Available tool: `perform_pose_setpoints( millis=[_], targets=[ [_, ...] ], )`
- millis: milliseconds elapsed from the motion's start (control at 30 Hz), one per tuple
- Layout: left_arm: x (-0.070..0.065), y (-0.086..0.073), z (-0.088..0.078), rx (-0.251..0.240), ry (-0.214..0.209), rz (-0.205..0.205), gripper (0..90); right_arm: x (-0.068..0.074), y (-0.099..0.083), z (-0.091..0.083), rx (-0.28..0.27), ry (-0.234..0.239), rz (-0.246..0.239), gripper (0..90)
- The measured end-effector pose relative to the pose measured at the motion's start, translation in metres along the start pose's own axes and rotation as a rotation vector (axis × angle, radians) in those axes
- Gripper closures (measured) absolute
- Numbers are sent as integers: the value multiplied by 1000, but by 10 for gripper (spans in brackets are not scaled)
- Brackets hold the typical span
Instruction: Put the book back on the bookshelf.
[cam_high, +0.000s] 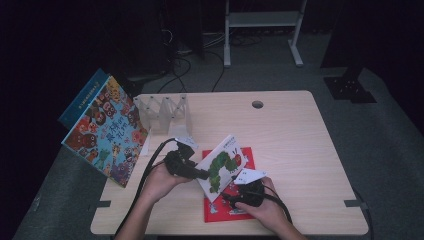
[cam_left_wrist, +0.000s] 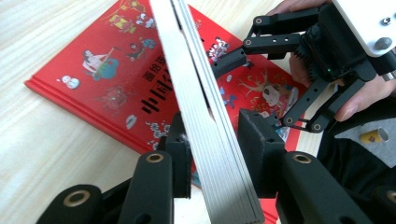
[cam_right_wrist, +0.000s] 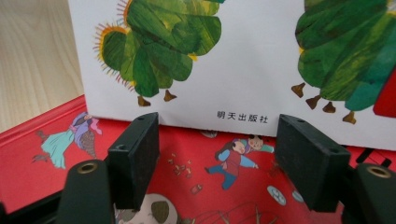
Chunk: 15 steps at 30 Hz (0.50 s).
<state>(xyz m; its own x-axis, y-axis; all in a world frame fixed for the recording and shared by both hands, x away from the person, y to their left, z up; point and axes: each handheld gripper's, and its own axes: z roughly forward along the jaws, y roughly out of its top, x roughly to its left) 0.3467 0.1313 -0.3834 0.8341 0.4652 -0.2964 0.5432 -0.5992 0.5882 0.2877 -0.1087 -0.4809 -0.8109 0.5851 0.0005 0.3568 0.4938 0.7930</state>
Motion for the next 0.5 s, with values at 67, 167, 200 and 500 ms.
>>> perform_pose_setpoints(
  millis=[67,167,200,500],
  targets=[
    [-1,4,-1,18,12,21,678,-1,1,1,1,3,3,320],
    [-6,7,0,27,39,52,677,-2,1,1,-2,4,5,330],
    [-9,7,1,25,49,57,675,-3,1,1,-3,8,7,333],
    [-14,13,10,41,78,50,685,-4,0,0,-10,9,-3,352]
  ],
)
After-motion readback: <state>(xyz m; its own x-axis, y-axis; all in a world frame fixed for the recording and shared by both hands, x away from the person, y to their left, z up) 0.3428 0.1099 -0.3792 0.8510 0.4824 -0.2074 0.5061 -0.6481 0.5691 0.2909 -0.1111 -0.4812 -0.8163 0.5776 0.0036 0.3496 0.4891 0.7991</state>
